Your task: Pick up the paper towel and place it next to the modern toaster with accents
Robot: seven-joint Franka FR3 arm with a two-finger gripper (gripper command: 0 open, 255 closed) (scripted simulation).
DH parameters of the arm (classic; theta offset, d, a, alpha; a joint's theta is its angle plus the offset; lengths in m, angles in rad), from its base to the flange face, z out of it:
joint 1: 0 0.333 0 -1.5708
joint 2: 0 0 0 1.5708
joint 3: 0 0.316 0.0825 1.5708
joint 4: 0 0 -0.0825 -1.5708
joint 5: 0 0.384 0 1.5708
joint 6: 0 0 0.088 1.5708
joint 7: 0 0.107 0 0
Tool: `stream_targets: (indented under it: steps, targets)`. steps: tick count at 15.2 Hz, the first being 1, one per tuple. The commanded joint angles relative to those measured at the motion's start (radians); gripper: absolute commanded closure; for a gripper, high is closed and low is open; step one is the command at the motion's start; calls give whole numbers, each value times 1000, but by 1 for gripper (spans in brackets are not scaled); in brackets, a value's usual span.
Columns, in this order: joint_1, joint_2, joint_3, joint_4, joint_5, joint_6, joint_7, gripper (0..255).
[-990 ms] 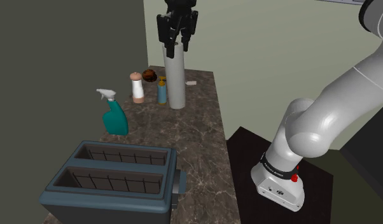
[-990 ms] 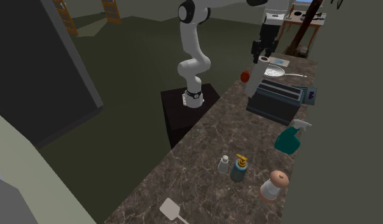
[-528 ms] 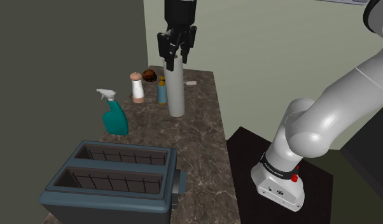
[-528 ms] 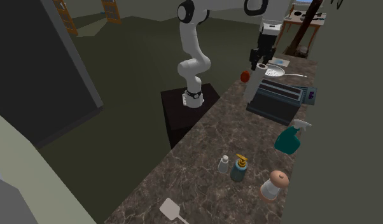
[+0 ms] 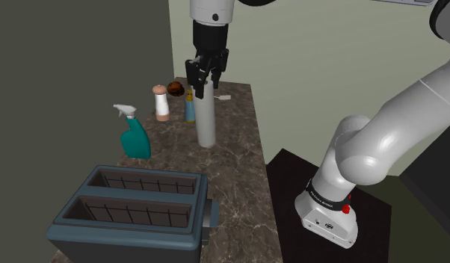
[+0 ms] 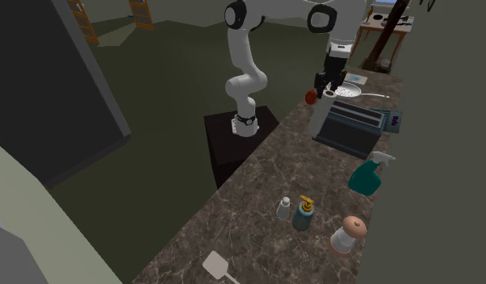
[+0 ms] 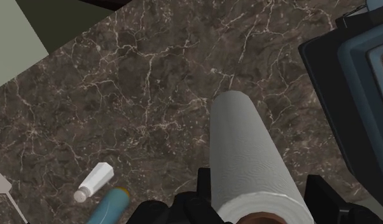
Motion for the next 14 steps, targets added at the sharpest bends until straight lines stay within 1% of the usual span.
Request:
stream_targets:
  steps: [1, 14]
  targets:
    - [2, -6, 1, -33, 2, 27, 1, 255]
    - [7, -2, 14, -204, 7, 202, 12, 255]
